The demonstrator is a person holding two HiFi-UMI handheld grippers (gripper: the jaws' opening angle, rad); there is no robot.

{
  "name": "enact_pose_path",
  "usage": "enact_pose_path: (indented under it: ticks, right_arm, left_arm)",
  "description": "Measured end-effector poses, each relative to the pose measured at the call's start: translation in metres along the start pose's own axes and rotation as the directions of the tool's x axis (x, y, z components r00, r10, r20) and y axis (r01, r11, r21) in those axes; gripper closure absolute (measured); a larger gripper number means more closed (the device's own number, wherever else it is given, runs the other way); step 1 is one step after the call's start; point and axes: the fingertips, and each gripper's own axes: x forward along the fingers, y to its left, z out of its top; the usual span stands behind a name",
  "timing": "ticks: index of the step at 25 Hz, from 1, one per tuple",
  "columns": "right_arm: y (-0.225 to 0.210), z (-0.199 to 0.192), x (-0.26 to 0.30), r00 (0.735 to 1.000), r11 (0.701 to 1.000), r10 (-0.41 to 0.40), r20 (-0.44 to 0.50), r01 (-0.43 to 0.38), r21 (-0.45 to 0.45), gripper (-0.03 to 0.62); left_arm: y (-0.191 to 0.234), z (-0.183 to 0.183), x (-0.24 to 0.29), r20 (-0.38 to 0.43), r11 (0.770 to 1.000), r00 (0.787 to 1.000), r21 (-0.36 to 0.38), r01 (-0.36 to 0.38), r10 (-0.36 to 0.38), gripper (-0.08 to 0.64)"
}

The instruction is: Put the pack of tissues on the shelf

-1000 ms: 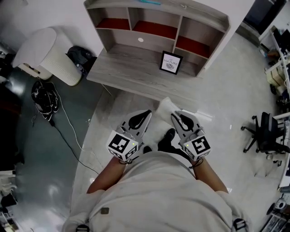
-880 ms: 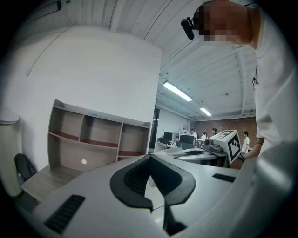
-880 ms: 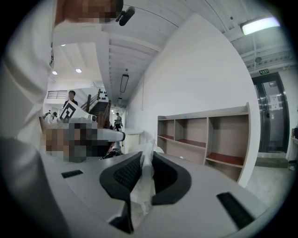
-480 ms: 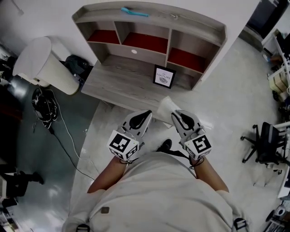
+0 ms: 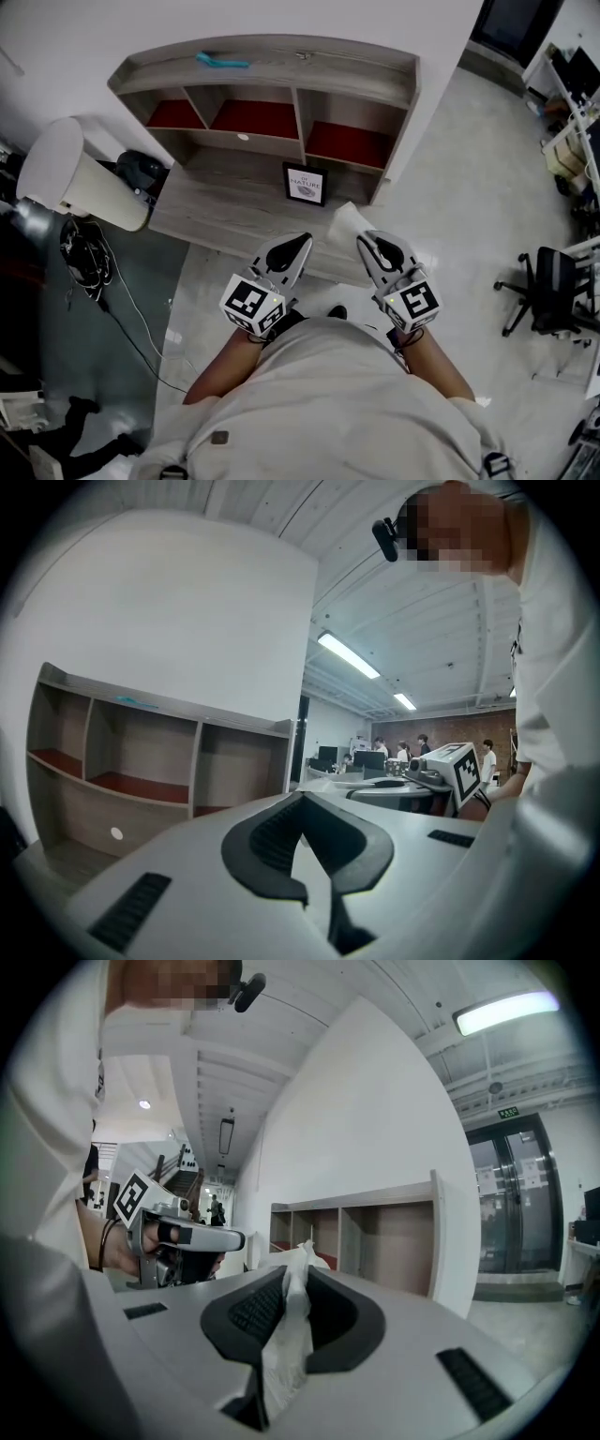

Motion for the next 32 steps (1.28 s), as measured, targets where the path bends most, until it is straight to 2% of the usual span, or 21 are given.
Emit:
enact_pose_path:
  ticks: [13, 32]
  right_arm:
    - [-0.06, -0.015, 0.002, 0.993, 0.992, -0.118, -0.028, 0.12, 0.044, 0.529]
    - [-0.119, -0.032, 0.106, 0.968, 0.968, -0.232, -0.092, 0.239, 0.079, 0.528]
  left_arm:
    - [0.012, -0.005, 0.069, -0.031, 0.995, 0.994, -0.004, 0.101, -0.101, 0.545]
    - [0.12, -0.008, 0.147, -0.081, 0.979, 0.976, -0.026, 0.201, -0.202, 0.545]
